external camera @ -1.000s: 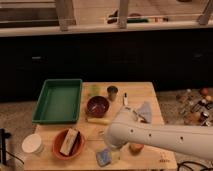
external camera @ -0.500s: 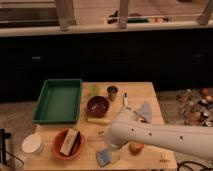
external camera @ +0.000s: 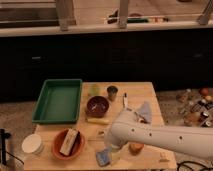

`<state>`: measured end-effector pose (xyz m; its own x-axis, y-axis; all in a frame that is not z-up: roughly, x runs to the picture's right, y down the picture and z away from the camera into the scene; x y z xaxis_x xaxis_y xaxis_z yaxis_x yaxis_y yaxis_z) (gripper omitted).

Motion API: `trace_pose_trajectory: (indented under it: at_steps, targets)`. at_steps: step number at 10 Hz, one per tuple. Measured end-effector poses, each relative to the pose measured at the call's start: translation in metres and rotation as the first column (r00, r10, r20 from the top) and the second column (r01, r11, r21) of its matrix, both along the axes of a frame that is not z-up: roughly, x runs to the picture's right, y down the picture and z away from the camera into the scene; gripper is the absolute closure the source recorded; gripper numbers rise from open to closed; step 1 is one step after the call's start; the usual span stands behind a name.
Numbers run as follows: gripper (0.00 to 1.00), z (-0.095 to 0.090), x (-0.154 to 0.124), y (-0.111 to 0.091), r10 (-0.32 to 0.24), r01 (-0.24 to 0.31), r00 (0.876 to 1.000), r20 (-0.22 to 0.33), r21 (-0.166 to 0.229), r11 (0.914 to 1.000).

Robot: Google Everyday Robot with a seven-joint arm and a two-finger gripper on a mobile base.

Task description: Place sponge in purple bowl

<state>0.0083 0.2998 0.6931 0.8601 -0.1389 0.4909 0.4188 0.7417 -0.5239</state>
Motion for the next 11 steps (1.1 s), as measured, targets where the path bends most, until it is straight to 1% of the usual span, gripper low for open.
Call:
trace_pose_trajectory:
  at_steps: [4,8,11]
  targets:
    - [0.20,0.021,0.007,0.026,0.055,-0.054,0.998,0.013,-0.046,0.9975]
    - [0.20,0.033,0.008,0.038,0.103,-0.098,0.992,0.066,-0.087,0.9914]
    - [0.20,0.039,0.009,0.046,0.120,-0.108,0.988,0.095,-0.115,0.9874]
